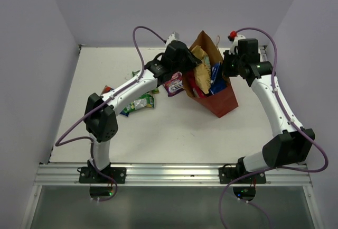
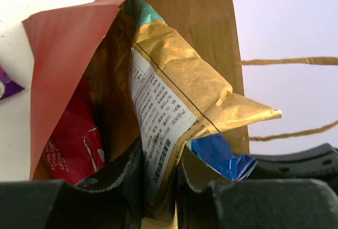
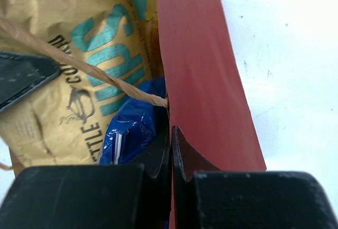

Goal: Place the snacks into the paper bag
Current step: Place the snack in the paper bag.

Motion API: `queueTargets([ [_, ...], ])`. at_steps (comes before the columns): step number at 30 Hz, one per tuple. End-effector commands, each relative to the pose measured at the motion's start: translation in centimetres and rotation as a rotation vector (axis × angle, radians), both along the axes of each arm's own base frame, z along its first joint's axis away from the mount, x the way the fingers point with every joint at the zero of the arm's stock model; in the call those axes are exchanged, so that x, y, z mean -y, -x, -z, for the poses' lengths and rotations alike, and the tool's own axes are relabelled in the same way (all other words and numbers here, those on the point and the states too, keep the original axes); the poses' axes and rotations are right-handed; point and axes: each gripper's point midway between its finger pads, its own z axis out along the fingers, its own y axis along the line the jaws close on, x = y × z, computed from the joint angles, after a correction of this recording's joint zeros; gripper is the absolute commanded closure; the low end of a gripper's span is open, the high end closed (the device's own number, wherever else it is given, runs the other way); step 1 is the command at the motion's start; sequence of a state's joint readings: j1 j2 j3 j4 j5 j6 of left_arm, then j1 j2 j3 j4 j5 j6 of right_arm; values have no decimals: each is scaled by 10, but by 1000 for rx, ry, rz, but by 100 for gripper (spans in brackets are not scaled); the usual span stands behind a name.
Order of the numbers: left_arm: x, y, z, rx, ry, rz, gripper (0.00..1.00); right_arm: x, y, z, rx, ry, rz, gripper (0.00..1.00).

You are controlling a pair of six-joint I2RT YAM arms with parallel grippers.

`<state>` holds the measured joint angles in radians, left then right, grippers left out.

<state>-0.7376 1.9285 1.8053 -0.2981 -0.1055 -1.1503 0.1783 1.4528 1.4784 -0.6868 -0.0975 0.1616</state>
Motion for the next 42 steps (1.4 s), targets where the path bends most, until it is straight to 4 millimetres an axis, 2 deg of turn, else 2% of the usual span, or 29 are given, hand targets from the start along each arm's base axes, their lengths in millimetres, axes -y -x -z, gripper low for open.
queueTargets([
  [1, 10, -31, -40, 106, 125, -84, 78, -16, 2, -21, 67, -43, -60, 100],
  [3, 14, -36, -14, 65, 68, -82, 76, -15, 2, -21, 66, -41, -60, 100],
  [4, 16, -38, -19, 71, 60, -78, 73, -15, 2, -20, 64, -39, -57, 100],
  [5, 17, -39, -9, 58, 34, -70, 71, -15, 2, -22, 67, -37, -58, 100],
  [6, 15, -39, -8, 67, 4, -60, 68, -14, 2, -22, 69, -36, -54, 100],
  [7, 14, -37, -8, 75, -6, -50, 59, -13, 2, -22, 71, -34, -52, 100],
  [9, 10, -31, -30, 141, -13, -19, 50, -13, 1, -22, 71, -34, -52, 100],
  [10, 7, -29, -39, 164, -23, -18, 40, -14, 1, -22, 72, -35, -51, 100],
  [11, -1, -25, -58, 201, -21, -27, 34, -14, 1, -22, 72, -37, -50, 100],
  [13, -12, -21, -69, 248, -66, -27, 19, -14, 0, -19, 64, -39, -47, 100],
  [14, -20, -15, -86, 281, -71, -35, 14, -14, -1, -19, 63, -41, -46, 100],
  [16, -31, -9, -89, 306, -126, -26, 2, -14, -1, -19, 63, -43, -45, 100],
  [17, -40, -3, -102, 331, -131, -31, 0, -14, -1, -19, 62, -44, -42, 100],
  [19, -50, 5, -101, 349, -202, -14, 0, -14, -1, -18, 60, -43, -40, 100],
  [20, -60, 11, -111, 366, -221, -26, 0, -14, -1, -19, 60, -45, -38, 100],
  [22, -76, 19, -101, 359, -329, -12, 0, -14, -1, -20, 63, -45, -37, 100],
  [23, -89, 22, -105, 364, -367, -42, 0, -14, -2, -20, 66, -45, -34, 100],
  [24, -97, 29, -89, 334, -438, -21, 1, -14, -2, -20, 68, -44, -34, 100],
  [26, -115, 39, -73, 291, -533, -10, 4, -13, -3, -19, 64, -41, -30, 100],
  [31, -133, 60, -16, 165, -713, 103, 4, -11, -2, -17, 59, -35, -23, 100],
  [33, -129, 70, 7, 115, -728, 178, 3, -11, -2, -18, 59, -35, -23, 100],
  [36, -113, 78, 24, 90, -658, 250, 4, -12, -2, -20, 60, -38, -26, 100],
  [38, -102, 75, 25, 103, -608, 264, 4, -12, -2, -20, 59, -37, -25, 100],
  [42, -93, 66, 38, 85, -606, 258, 8, -11, -1, -19, 57, -36, -25, 100],
])
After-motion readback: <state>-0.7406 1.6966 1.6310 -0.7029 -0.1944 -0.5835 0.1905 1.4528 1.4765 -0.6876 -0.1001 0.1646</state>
